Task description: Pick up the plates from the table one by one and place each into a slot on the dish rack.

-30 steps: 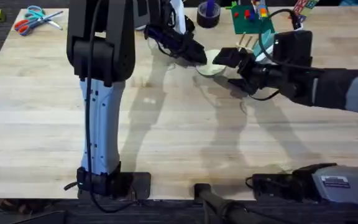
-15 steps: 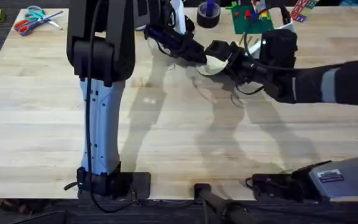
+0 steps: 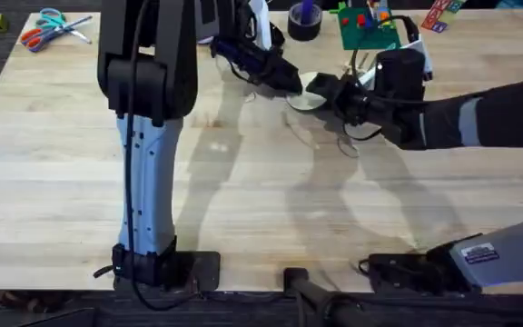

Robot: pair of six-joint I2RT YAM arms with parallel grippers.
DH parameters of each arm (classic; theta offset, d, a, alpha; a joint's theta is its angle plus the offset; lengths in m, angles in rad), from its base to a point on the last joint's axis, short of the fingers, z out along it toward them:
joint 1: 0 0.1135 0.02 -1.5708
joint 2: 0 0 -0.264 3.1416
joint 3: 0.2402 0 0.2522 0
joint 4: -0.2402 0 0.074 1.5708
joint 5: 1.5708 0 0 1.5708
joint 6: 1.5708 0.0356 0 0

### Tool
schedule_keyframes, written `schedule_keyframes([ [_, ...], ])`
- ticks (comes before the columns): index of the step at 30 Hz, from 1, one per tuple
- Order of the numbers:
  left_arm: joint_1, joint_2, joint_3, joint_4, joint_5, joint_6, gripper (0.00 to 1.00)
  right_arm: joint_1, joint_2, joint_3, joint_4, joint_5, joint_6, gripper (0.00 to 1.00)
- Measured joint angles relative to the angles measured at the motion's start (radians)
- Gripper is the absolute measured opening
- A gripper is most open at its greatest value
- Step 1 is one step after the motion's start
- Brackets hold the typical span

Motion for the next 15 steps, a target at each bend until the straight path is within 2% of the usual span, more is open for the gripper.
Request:
schedule_keyframes([
  [1, 0.000, 0.000, 0.000, 0.000, 0.000, 0.000, 0.039, 0.000, 0.003, -0.001, -0.003, 0.002, 0.001, 0.388],
  [4, 0.000, 0.000, 0.000, 0.000, 0.000, 0.000, 0.039, 0.000, 0.011, -0.008, -0.009, -0.007, 0.015, 0.092],
  [5, 0.000, 0.000, 0.000, 0.000, 0.000, 0.000, 0.039, -0.002, 0.007, -0.009, -0.003, -0.019, 0.020, 0.051],
  [15, 0.005, 0.000, 0.000, -0.004, 0.003, 0.000, 0.039, -0.002, 0.003, -0.009, -0.002, -0.040, 0.026, 0.032],
])
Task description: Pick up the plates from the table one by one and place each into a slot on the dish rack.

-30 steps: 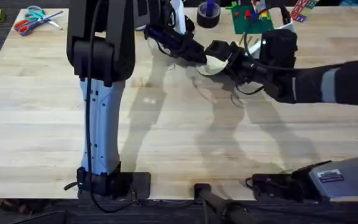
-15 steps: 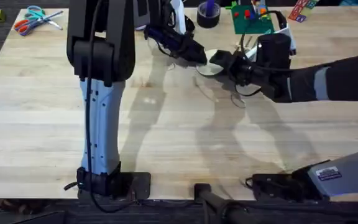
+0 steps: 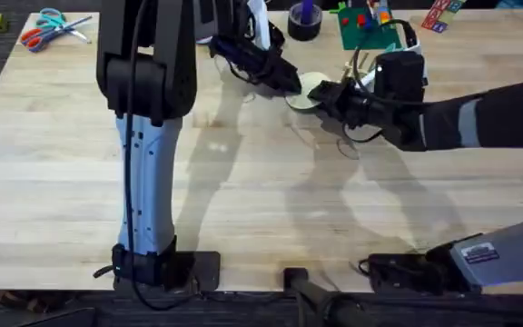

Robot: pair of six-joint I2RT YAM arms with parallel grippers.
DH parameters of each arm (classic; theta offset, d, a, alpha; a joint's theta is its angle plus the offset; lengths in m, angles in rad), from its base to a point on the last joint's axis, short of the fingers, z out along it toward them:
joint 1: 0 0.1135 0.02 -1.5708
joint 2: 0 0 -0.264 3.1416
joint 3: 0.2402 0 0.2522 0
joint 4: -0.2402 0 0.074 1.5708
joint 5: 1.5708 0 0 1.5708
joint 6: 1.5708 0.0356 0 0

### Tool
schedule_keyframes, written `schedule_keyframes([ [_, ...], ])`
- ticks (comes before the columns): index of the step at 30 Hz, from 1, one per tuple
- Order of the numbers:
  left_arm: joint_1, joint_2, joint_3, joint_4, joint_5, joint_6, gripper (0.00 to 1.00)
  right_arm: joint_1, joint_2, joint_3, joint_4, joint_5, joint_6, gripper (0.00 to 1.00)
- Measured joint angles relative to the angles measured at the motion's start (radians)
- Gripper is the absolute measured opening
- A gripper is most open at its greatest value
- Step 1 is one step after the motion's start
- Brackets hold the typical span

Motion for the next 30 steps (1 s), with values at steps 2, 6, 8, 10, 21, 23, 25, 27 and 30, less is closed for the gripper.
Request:
schedule_keyframes([
  [2, 0.000, 0.000, 0.000, 0.000, 0.000, 0.000, 0.039, 0.000, 0.000, 0.000, 0.000, 0.000, 0.000, 0.031],
  [6, 0.000, 0.000, 0.001, -0.007, -0.001, 0.000, 0.039, 0.000, -0.006, 0.000, -0.016, -0.002, 0.000, 0.029],
  [8, 0.000, 0.000, 0.006, -0.024, -0.004, 0.003, 0.038, 0.002, -0.019, 0.000, -0.043, -0.003, 0.000, 0.031],
  [10, -0.004, 0.000, 0.014, -0.060, -0.013, 0.012, 0.039, 0.004, -0.048, 0.000, -0.093, -0.001, 0.000, 0.032],
  [21, 0.008, 0.000, 0.046, -0.138, -0.108, 0.047, 0.039, 0.008, -0.316, -0.014, -0.372, 0.134, -0.047, 0.032],
  [23, 0.019, -0.006, 0.046, -0.144, -0.123, 0.047, 0.039, 0.008, -0.387, -0.014, -0.418, 0.167, -0.060, 0.032],
  [25, 0.029, -0.025, 0.046, -0.157, -0.154, 0.048, 0.039, 0.008, -0.457, -0.013, -0.490, 0.196, -0.066, 0.032],
  [27, 0.037, -0.056, 0.046, -0.180, -0.182, 0.056, 0.039, 0.008, -0.513, 0.000, -0.590, 0.221, -0.072, 0.032],
  [30, 0.046, -0.133, 0.046, -0.210, -0.232, 0.064, 0.039, 0.008, -0.573, 0.051, -0.782, 0.255, -0.097, 0.032],
])
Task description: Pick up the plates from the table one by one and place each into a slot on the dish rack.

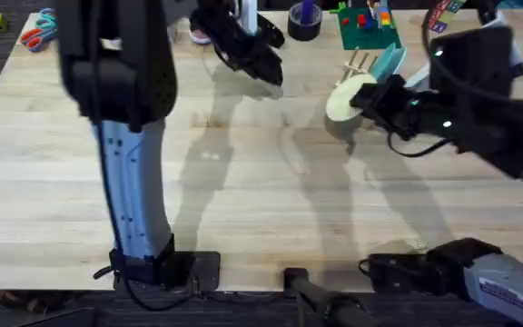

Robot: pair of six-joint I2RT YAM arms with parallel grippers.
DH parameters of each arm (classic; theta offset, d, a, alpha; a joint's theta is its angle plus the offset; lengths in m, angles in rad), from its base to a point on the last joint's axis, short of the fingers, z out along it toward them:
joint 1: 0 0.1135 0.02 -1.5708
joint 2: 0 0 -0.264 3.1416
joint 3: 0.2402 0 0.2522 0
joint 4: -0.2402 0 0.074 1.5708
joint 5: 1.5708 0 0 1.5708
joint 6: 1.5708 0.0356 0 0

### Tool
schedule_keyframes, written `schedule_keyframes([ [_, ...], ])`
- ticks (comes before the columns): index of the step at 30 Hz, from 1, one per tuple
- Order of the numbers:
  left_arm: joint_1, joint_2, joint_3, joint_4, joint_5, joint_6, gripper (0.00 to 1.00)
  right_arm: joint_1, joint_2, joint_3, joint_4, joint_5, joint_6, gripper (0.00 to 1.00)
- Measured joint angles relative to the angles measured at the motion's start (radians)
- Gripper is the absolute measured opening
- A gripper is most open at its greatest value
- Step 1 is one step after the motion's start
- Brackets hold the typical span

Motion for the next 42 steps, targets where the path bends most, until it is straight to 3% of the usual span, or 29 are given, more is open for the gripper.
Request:
schedule_keyframes([
  [6, 0.000, -0.177, 0.001, -0.043, -0.080, 0.010, 0.040, 0.000, -0.051, 0.232, -0.339, 0.052, -0.080, 0.032],
  [14, -0.007, -0.338, 0.001, -0.091, -0.216, 0.004, 0.040, 0.000, -0.057, 0.527, -0.618, 0.132, -0.173, 0.032],
  [29, -0.130, -0.582, -0.010, -0.134, -0.570, -0.156, 0.043, 0.000, -0.036, 0.714, -0.818, 0.181, -0.266, 0.031],
  [34, -0.161, -0.662, -0.100, -0.109, -0.635, -0.190, 0.043, 0.000, 0.051, 0.812, -0.874, 0.198, -0.293, 0.031],
  [42, -0.161, -0.850, -0.346, 0.017, -0.661, -0.226, 0.042, 0.000, 0.189, 0.981, -0.971, 0.225, -0.313, 0.031],
])
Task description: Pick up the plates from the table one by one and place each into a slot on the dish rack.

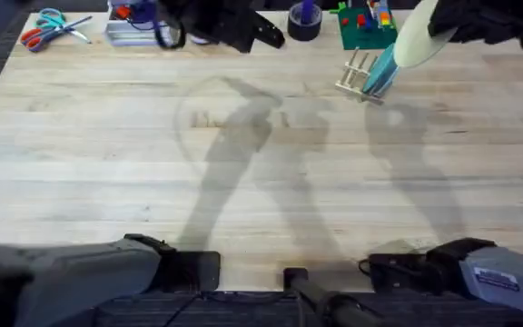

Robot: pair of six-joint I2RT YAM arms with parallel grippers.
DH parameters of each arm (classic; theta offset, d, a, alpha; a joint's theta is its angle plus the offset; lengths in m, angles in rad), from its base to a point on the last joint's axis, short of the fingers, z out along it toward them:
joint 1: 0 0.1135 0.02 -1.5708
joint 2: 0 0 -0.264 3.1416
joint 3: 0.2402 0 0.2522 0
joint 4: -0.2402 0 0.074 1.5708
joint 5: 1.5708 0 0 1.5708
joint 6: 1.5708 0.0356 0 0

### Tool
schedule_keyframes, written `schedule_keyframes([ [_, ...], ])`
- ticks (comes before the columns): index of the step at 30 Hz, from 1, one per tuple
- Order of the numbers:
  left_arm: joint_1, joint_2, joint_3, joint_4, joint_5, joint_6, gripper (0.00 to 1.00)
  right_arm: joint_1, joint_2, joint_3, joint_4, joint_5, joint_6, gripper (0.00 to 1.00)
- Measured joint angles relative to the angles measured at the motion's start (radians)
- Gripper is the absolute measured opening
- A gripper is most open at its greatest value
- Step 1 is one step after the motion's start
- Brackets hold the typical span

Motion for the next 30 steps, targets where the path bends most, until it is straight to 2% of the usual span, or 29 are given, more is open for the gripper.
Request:
schedule_keyframes([
  [3, 0.000, -0.059, -0.057, 0.004, 0.000, -0.008, 0.041, 0.000, 0.037, 0.043, -0.017, 0.006, -0.003, 0.031],
  [7, 0.000, -0.082, -0.069, -0.012, 0.007, -0.010, 0.064, 0.000, 0.073, 0.077, -0.021, 0.008, -0.003, 0.031],
  [10, 0.000, -0.080, -0.071, -0.013, 0.015, -0.012, 0.265, 0.000, 0.086, 0.094, -0.022, 0.017, -0.003, 0.031],
  [14, 0.000, -0.081, -0.071, -0.013, 0.022, -0.014, 0.897, 0.000, 0.087, 0.110, -0.025, 0.038, 0.002, 0.030],
  [15, 0.000, -0.081, -0.071, -0.013, 0.024, -0.018, 0.967, 0.000, 0.087, 0.114, -0.027, 0.043, 0.005, 0.030],
  [22, 0.000, -0.081, -0.071, -0.012, 0.026, -0.017, 0.995, 0.000, 0.101, 0.174, -0.142, 0.087, 0.039, 0.030],
  [30, 0.000, -0.081, -0.071, -0.012, 0.026, -0.017, 0.995, -0.021, 0.257, 0.418, -0.316, 0.120, 0.069, 0.030],
])
